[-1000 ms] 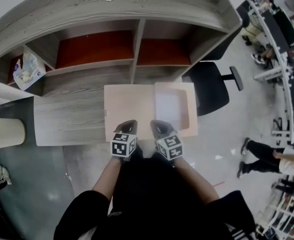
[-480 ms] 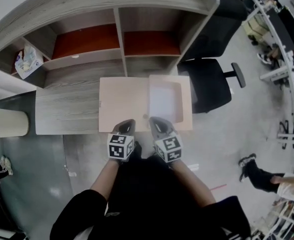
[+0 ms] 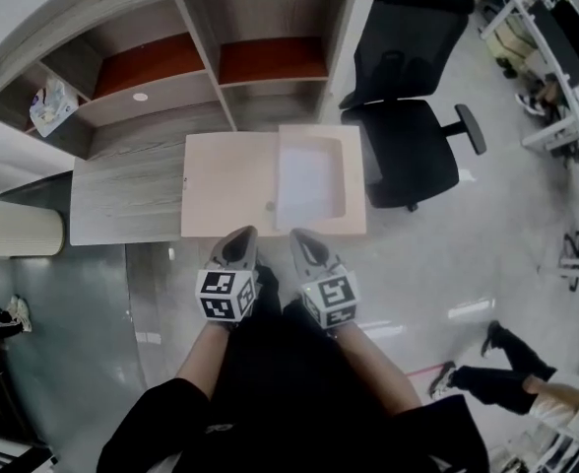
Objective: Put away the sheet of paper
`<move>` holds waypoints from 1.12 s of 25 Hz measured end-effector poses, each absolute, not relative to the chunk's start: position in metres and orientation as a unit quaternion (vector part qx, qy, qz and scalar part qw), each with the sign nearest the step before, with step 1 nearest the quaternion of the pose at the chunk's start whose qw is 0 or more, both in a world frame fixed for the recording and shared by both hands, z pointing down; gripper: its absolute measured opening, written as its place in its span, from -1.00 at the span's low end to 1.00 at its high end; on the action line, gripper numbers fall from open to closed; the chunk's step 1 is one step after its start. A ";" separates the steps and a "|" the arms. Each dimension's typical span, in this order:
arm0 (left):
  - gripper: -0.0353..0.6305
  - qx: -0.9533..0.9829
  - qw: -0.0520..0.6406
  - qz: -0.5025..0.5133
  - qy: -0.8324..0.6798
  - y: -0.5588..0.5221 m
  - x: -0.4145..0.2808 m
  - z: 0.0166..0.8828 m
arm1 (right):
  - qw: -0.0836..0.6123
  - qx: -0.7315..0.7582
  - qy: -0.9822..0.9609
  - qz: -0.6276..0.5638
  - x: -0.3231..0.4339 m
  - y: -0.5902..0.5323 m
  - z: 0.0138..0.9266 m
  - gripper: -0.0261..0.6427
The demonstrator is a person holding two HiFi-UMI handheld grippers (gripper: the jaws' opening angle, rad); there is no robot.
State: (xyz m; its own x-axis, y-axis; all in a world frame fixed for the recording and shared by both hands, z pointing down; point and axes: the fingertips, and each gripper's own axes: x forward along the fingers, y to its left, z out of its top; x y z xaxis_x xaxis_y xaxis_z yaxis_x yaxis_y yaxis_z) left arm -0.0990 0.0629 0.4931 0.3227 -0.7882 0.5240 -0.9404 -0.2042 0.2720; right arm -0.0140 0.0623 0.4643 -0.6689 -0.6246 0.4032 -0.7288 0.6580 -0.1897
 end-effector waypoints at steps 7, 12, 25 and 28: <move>-0.76 0.771 0.213 0.115 -0.589 0.086 -0.072 0.448 | 0.116 0.393 -0.903 0.127 0.020 0.081 0.418 -0.87; -0.76 0.787 0.162 0.093 -0.588 0.100 -0.051 0.409 | 0.076 0.401 -0.907 0.106 0.038 0.096 0.395 -0.87; -0.76 0.803 0.149 0.099 -0.568 0.108 -0.017 0.394 | 0.070 0.409 -0.906 0.083 0.061 0.115 0.376 -0.88; -0.76 0.804 0.152 0.098 -0.566 0.110 -0.014 0.395 | 0.077 0.412 -0.904 0.085 0.064 0.115 0.379 -0.88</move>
State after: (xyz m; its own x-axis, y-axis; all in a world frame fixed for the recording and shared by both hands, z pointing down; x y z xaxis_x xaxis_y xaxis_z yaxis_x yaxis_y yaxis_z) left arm -0.0144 0.1096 0.3954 0.3400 -0.8807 0.3298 -0.9403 -0.3127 0.1344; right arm 0.0641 0.1146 0.3792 -0.6486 -0.7316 0.2100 -0.7580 0.6460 -0.0906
